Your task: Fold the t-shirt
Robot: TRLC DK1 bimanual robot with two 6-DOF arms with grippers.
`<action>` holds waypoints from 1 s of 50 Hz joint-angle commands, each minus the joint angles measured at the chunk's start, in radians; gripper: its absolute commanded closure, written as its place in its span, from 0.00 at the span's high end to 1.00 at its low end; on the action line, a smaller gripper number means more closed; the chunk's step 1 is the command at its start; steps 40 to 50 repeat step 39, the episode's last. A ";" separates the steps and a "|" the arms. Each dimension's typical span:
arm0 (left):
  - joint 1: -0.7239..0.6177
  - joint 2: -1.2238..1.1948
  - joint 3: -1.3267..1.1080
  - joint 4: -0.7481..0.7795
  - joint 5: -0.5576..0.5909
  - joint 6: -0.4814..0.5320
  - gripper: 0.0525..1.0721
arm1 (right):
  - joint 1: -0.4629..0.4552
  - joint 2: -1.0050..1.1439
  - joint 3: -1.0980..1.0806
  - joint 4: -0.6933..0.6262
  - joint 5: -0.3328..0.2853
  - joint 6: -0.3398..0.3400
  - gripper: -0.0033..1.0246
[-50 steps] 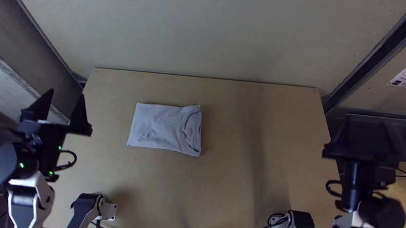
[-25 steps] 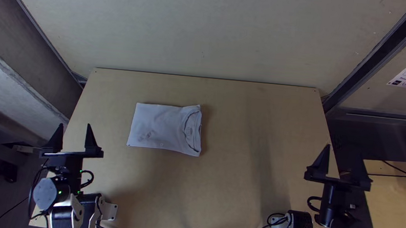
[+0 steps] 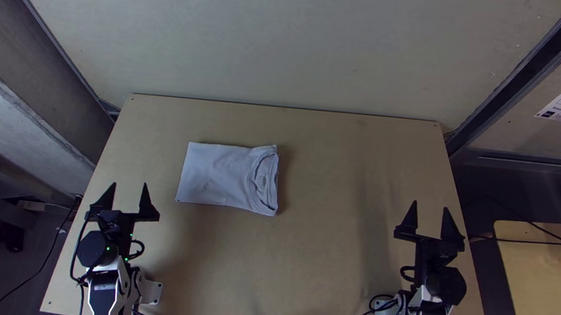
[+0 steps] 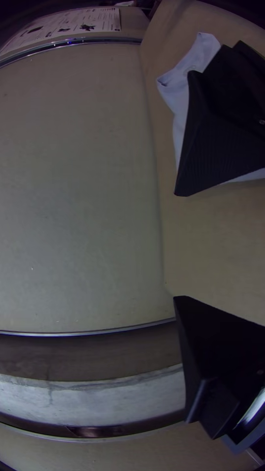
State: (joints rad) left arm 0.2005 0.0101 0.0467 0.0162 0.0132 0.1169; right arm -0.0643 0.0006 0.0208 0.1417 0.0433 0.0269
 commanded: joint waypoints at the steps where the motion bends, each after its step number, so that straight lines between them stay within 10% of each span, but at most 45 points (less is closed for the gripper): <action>1: 0.002 -0.010 -0.027 -0.041 0.001 0.004 0.96 | -0.011 -0.007 -0.019 -0.114 0.009 0.025 0.96; 50: 0.004 -0.010 -0.042 -0.030 0.002 -0.003 0.96 | -0.023 -0.004 -0.013 -0.152 0.003 0.007 0.96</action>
